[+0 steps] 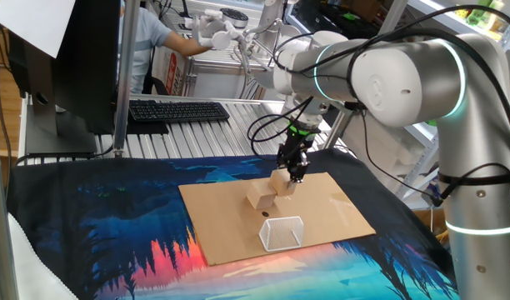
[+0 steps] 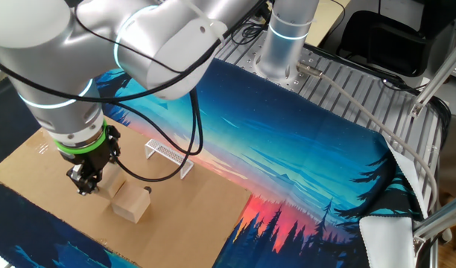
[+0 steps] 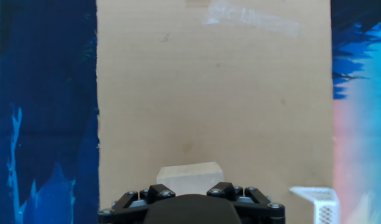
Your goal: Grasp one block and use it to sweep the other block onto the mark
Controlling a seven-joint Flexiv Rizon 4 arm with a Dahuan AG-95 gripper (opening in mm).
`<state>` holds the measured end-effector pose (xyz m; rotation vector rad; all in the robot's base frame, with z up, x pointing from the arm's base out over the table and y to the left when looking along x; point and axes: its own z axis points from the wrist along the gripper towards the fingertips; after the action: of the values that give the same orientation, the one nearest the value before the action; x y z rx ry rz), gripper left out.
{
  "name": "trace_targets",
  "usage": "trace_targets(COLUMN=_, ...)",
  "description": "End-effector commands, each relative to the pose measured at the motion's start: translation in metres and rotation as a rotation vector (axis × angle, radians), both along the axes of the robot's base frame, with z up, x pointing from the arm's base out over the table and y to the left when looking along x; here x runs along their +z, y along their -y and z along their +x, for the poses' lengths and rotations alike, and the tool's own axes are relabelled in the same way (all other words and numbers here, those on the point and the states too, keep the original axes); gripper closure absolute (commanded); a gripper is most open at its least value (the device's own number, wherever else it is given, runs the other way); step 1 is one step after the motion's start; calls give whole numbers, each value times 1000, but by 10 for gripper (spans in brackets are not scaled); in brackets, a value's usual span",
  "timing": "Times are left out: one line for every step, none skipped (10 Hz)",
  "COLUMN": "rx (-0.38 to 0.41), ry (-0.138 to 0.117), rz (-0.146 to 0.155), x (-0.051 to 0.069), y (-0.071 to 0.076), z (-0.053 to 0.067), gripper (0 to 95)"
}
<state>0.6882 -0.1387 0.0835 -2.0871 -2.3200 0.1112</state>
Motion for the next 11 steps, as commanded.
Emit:
trace_targets(rx=12, ry=2, rz=-10, x=0, y=0, z=0, gripper=950)
trace_targets(rx=7, ry=7, rz=-20, x=0, y=0, z=0, gripper=950)
trace_targets(rx=-2, ry=17, rz=-37, x=0, y=0, z=0, gripper=950)
trace_targets(rx=-7, ry=19, rz=-37, x=0, y=0, z=0, gripper=950)
trace_targets(rx=-10, ry=19, rz=-29, x=0, y=0, z=0, gripper=950)
trace_targets(rx=-4, ry=18, rz=-15, x=0, y=0, z=0, gripper=950)
trace_targets(rx=23, ry=23, rz=-4, x=0, y=0, z=0, gripper=950)
trace_targets(rx=31, ry=31, rz=-1, x=0, y=0, z=0, gripper=950)
trace_targets(rx=52, ry=51, rz=-4, x=0, y=0, z=0, gripper=950)
trace_targets(rx=69, ry=61, rz=-4, x=0, y=0, z=0, gripper=950)
trace_targets(rx=102, ry=65, rz=2, x=0, y=0, z=0, gripper=950)
